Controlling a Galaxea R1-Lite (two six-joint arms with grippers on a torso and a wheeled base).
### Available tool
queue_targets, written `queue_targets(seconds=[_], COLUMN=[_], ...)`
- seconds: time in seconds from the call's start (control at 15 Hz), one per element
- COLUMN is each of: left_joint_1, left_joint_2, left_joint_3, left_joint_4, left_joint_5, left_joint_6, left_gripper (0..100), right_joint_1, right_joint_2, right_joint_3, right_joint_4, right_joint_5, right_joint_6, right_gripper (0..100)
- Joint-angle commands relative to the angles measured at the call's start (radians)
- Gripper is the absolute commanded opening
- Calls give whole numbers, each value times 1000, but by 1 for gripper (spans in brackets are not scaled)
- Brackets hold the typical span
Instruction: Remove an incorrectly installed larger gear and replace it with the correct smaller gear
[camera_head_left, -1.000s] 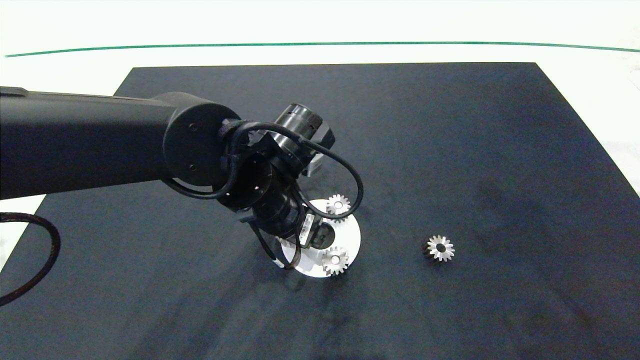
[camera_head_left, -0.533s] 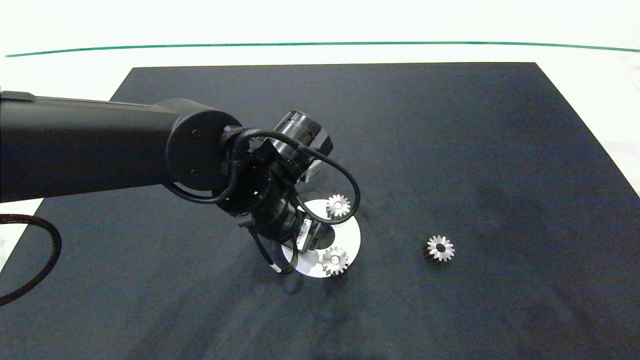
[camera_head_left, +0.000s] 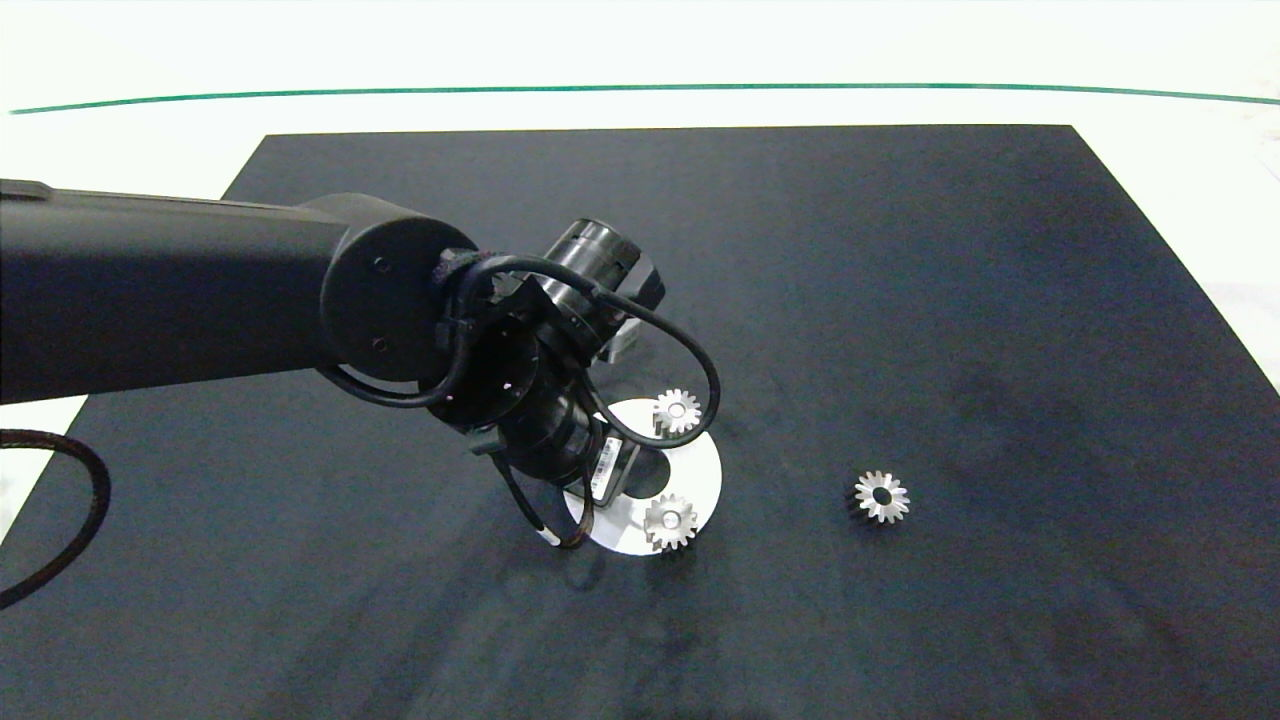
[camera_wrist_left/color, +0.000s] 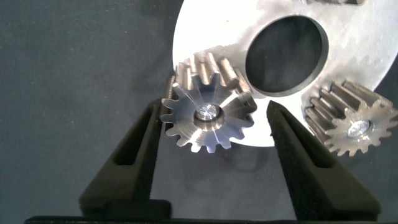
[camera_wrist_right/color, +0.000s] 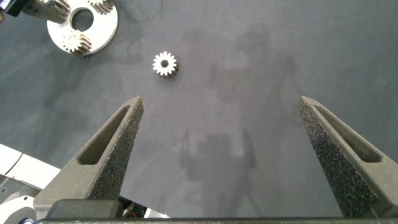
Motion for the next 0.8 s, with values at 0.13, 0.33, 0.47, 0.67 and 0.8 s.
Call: queue_targets(seconds=[0.13, 0.33, 0.47, 0.67, 0.8], left_joint_1=[-2, -2, -2, -1, -1], left_joint_2=[6, 15, 15, 14, 10], left_joint_3=[-2, 6, 18, 20, 20], left_joint_4=[-16, -39, -41, -41, -39], left_joint_5=[4, 12, 15, 13, 13], left_joint_6=[-9, -9, -8, -5, 0], left_gripper=[56, 50, 47, 41, 36], right_joint_1=[0, 0, 0, 0, 0], right_joint_2=[-3, -3, -3, -3, -3], right_joint_3=[0, 0, 0, 0, 0], right_joint_4=[3, 3, 3, 3, 3], right_joint_5=[1, 1, 1, 1, 1], right_joint_6=[-1, -1, -1, -1, 0], right_gripper=[100, 100, 100, 100, 100])
